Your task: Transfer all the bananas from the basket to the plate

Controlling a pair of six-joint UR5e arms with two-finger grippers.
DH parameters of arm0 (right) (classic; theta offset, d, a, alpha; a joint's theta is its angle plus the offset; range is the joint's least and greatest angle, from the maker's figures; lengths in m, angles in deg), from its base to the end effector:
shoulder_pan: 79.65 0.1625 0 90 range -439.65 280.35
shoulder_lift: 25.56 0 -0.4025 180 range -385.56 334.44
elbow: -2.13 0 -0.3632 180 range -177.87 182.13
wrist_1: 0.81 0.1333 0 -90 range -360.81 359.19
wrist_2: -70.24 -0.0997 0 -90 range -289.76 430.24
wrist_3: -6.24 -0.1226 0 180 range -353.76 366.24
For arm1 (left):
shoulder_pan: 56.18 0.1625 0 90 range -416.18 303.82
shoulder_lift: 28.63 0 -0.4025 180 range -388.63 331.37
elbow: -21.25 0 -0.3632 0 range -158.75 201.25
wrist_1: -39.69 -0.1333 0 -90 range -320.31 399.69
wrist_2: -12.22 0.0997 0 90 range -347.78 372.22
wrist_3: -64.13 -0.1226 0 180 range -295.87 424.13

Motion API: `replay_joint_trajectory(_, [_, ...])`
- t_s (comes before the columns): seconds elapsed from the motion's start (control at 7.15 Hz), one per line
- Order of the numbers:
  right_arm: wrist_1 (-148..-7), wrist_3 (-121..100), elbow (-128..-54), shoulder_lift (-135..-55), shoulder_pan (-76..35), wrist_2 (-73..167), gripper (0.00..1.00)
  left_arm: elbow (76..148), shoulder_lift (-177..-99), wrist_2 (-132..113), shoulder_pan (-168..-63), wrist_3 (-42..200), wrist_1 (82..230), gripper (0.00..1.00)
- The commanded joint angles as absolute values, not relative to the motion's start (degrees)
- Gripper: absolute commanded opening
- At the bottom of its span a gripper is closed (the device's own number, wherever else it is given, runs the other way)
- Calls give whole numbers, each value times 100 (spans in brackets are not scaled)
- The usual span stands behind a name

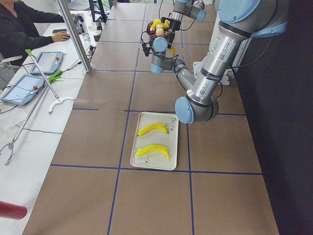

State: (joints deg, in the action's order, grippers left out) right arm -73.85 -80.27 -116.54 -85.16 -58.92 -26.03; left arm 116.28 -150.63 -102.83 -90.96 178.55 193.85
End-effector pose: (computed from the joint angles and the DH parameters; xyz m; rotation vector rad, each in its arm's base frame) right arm -0.4558 -0.3007 0.1308 0.1875 -1.3174 0.1826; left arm 0.4405 -0.4050 0.1657 -0.1586 1.7548 -0.3686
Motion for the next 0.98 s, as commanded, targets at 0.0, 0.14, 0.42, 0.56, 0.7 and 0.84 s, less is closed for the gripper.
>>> replay_joint_trajectory(0.0, [-7385,-8007,-11757,-8515,-5873,-2600,100,11609,-14958,-10301,-9185,17847,19384,0])
replay_joint_trajectory(0.14, [-7393,-7963,-11905,-8576,-5795,-2652,100,11539,-14913,-10457,-9351,17838,19358,0])
replay_joint_trajectory(0.42, [-7463,-7954,-12248,-8848,-5226,-3290,100,11581,-14572,-11735,-10454,16827,17996,0])
replay_joint_trajectory(0.56, [-7473,-7946,-12276,-9171,-4683,-3808,100,11887,-13996,-11873,-10817,15827,17630,0])
replay_joint_trajectory(0.7, [-7473,-7789,-12276,-9401,-4295,-4213,100,12116,-13050,-11874,-10934,15008,17627,0])
replay_joint_trajectory(0.84, [-7420,-7535,-12302,-9743,-4030,-4443,100,12153,-12171,-11891,-11092,13808,17644,0])
